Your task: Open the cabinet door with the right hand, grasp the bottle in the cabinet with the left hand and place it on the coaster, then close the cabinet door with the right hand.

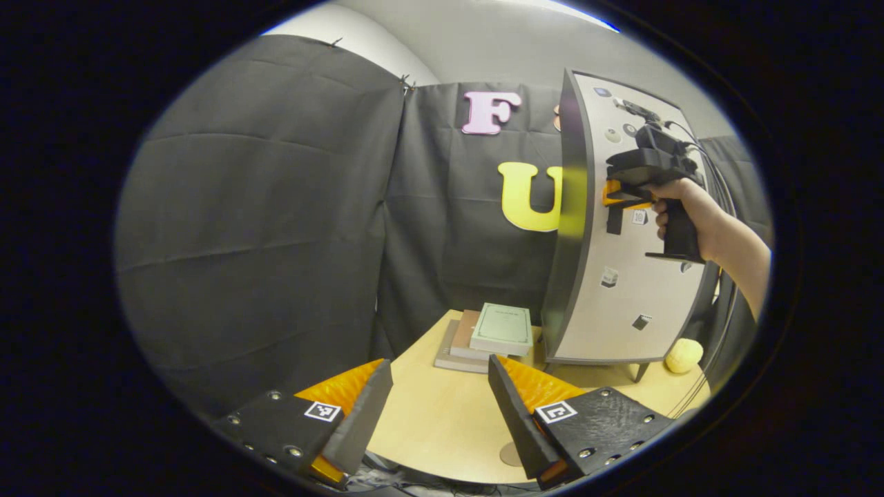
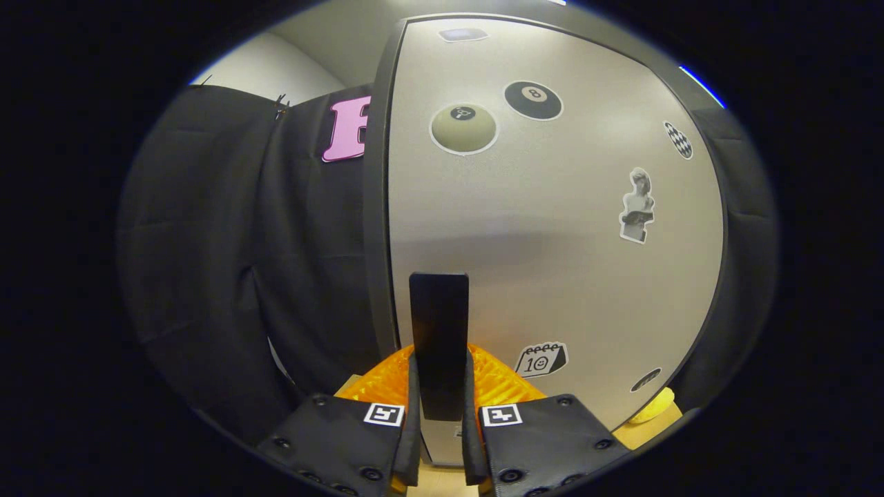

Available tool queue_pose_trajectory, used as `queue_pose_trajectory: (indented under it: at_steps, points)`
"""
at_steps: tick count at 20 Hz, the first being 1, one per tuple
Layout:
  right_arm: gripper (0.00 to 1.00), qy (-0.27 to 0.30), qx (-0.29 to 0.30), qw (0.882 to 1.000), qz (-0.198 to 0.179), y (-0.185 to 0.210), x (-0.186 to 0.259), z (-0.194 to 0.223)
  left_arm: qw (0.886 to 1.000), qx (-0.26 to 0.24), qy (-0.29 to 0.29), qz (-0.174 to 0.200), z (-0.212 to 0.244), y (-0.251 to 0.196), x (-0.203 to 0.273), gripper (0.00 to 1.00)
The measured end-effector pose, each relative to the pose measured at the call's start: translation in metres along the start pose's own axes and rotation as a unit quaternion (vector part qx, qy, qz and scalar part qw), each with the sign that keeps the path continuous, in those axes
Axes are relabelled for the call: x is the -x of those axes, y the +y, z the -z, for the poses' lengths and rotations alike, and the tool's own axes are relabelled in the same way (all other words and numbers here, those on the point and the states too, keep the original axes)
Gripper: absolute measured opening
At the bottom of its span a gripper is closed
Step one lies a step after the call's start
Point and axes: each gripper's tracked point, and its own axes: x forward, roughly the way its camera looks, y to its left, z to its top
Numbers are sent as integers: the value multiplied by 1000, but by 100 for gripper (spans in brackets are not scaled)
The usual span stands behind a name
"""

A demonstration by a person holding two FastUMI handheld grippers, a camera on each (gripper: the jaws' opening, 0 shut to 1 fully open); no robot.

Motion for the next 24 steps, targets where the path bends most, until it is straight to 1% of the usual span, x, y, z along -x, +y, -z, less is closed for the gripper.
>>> queue_pose_trajectory:
  at_steps: [1, 2, 3, 6, 7, 8, 9, 12, 13, 16, 17, 18, 19, 22, 24]
  points:
    - [27, 1, -1, 1000, -6, 0, 0, 1, 1000, 0, 0, 1, 0, -3, 1, 83]
    - [27, 0, -4, 1000, -13, 0, 0, 1, 1000, 1, 1, 2, 0, -5, 1, 86]
    - [22, 0, -7, 1000, -21, 0, 2, 0, 1000, 1, 2, 3, 1, -7, 0, 86]
    - [22, 1, 6, 999, -37, 0, 10, 2, 1000, -1, 3, 8, 1, -13, -2, 86]
    - [22, 1, 6, 999, -43, 0, 14, 3, 1000, -2, 2, 10, -1, -16, -1, 83]
    - [22, 0, 5, 999, -51, 1, 19, 3, 1000, -5, 0, 12, -3, -19, -2, 83]
    - [22, 0, 7, 998, -59, 1, 23, 3, 1000, -8, -1, 13, -4, -22, 0, 86]
    - [22, -3, 10, 997, -81, 1, 38, 4, 1000, -9, -4, 18, -8, -30, 2, 86]
    - [22, -3, 11, 996, -87, 0, 42, 4, 1000, -9, -4, 20, -7, -32, 10, 83]
    - [22, -7, 15, 995, -99, -1, 59, 5, 1000, -10, -4, 24, -7, -36, 18, 83]
    - [22, -6, 17, 995, -101, -2, 63, 4, 1000, -11, -3, 25, -7, -38, 18, 86]
    - [22, -6, 19, 994, -104, -3, 63, 6, 1000, -11, -3, 26, -7, -40, 19, 83]
    - [21, -5, 18, 994, -107, -5, 66, 7, 1000, -12, -2, 28, -7, -41, 19, 83]
    - [21, -3, 14, 993, -116, -8, 82, 8, 999, -16, -2, 31, -9, -47, 26, 83]
    - [22, -6, 14, 993, -121, -11, 86, 8, 999, -19, 0, 35, -7, -52, 29, 83]
